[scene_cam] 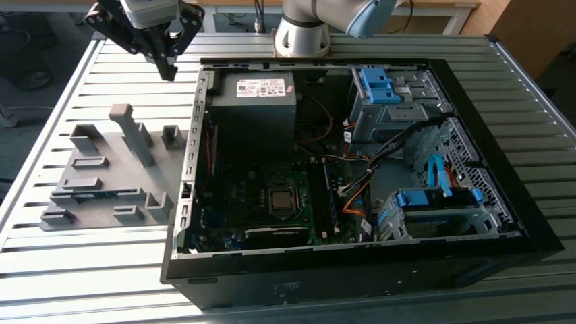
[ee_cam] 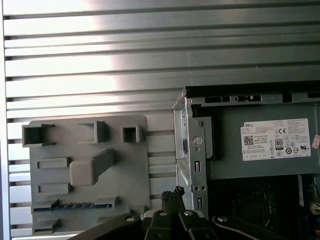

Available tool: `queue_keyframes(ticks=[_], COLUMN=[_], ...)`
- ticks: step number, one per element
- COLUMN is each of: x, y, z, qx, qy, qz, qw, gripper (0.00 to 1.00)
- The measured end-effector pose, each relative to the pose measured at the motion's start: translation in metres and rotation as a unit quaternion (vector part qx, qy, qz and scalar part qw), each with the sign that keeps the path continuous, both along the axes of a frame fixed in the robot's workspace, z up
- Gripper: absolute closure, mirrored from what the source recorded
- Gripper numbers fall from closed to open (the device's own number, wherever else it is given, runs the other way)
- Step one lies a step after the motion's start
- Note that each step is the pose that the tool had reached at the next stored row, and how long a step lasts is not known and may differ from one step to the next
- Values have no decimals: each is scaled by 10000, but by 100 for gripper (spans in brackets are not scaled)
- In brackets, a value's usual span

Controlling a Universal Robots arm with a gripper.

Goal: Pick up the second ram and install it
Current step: 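Reach for the second ram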

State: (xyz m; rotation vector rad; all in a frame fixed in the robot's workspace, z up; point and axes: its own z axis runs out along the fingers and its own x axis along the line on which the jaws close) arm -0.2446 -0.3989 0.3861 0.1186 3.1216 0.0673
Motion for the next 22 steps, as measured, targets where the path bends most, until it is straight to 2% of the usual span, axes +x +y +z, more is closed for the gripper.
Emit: queue_keyframes(ticks=[12, 22], x=[-17, -51], y=[-4, -70], z=[0, 0], qx=[0, 0], qy=[0, 0], qz=[-1, -1], qw=[10000, 10000], gripper=[89, 89])
